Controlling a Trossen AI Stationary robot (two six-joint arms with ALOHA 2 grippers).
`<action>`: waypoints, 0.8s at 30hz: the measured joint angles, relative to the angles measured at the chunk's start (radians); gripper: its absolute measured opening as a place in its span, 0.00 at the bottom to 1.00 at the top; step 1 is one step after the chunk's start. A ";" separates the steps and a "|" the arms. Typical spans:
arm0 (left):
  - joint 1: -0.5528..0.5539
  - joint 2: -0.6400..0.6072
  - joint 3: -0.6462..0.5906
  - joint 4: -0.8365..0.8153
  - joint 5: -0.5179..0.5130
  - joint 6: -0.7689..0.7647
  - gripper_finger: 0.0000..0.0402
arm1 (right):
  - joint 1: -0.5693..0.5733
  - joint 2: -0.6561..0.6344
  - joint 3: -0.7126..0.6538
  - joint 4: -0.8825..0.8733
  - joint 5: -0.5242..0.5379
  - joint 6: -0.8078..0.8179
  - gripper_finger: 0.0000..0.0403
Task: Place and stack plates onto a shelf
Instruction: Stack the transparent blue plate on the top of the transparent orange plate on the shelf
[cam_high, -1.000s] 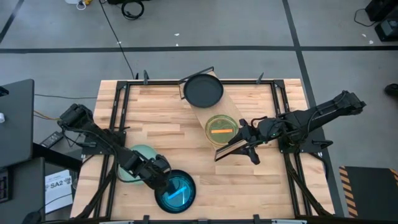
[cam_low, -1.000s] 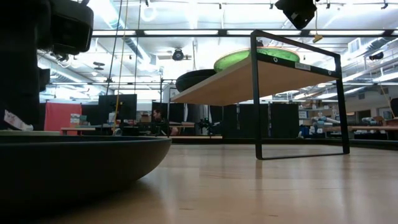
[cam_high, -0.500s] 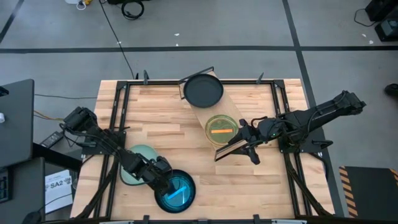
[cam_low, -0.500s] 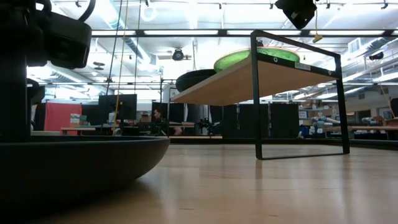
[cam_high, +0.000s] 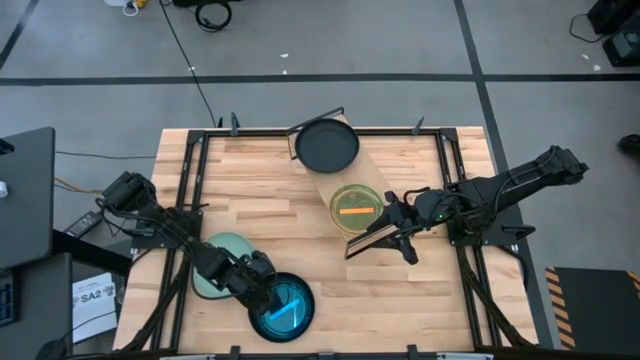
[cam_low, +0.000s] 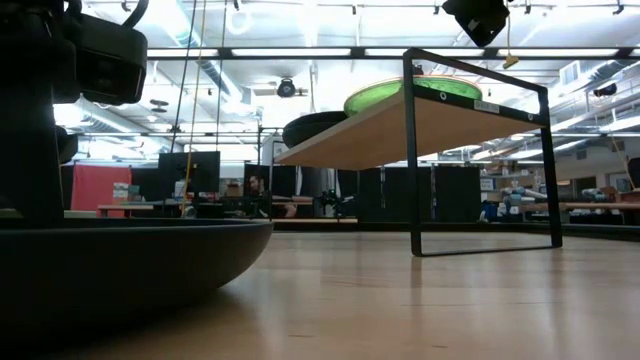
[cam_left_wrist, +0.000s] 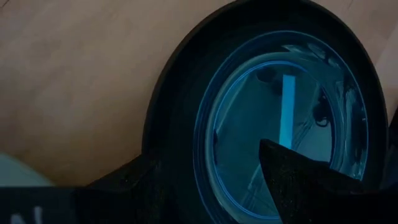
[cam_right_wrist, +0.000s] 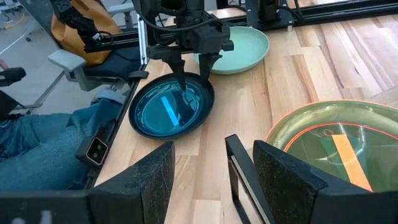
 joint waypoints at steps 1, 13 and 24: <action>0.000 0.000 0.000 0.001 0.000 0.000 0.62 | 0.000 0.000 0.000 0.000 0.000 0.000 0.55; 0.000 0.050 0.001 0.049 0.041 -0.001 0.62 | 0.000 0.000 0.000 0.000 0.000 0.000 0.55; 0.003 0.066 0.002 0.049 0.064 -0.002 0.57 | 0.000 0.000 0.000 0.001 0.000 0.000 0.55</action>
